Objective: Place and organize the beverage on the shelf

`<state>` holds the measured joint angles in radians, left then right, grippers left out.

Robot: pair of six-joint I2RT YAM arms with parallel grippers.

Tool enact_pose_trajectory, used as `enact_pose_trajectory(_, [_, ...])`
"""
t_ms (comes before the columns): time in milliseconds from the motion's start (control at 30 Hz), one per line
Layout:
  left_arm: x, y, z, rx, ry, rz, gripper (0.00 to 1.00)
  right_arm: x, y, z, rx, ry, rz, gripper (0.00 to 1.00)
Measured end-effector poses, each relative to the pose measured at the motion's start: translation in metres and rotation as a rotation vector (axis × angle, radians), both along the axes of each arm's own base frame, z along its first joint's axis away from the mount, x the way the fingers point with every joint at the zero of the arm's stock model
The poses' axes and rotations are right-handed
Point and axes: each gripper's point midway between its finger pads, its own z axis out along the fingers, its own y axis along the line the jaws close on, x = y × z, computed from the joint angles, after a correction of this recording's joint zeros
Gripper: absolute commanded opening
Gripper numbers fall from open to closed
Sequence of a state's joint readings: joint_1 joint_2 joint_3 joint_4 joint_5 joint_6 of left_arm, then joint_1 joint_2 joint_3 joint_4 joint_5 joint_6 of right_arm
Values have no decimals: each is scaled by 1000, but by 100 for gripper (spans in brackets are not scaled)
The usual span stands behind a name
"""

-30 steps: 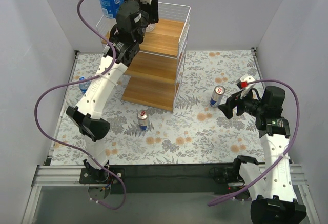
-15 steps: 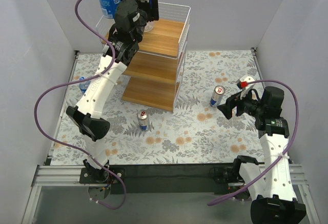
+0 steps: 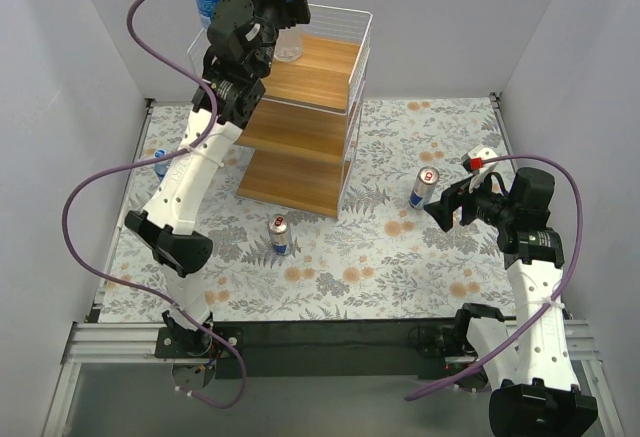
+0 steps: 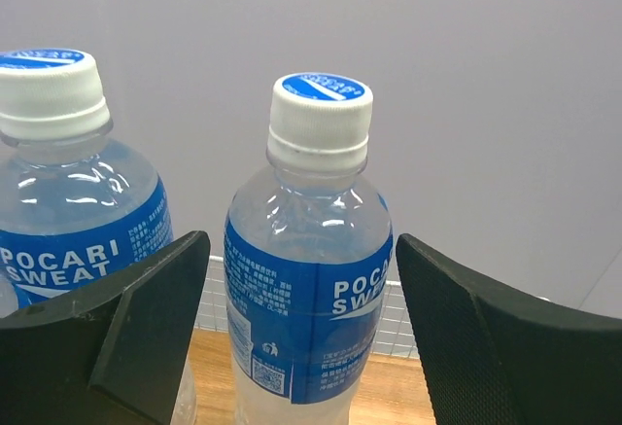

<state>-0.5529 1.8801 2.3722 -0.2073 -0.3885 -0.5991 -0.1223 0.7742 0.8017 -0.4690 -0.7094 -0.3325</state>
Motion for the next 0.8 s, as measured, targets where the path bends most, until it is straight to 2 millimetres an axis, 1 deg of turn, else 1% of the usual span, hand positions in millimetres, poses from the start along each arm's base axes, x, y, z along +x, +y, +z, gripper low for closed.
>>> enact_pose_trajectory(167, [-11, 2, 14, -16, -28, -26, 78, 0, 1, 0, 2, 0, 4, 90])
enact_pose_trajectory(300, [-27, 5, 33, -36, -65, -61, 78, -1, 2, 1, 6, -1, 11, 91])
enact_pose_trajectory(567, [-71, 17, 79, -94, -161, -134, 79, -4, 7, 3, 15, -13, 53, 92])
enact_pose_trajectory(700, [-94, 26, 94, -107, -194, -161, 80, -9, 14, 5, 11, -41, 123, 92])
enact_pose_trajectory(800, [-117, 35, 103, -111, -215, -183, 80, -15, 20, 2, 8, -45, 187, 92])
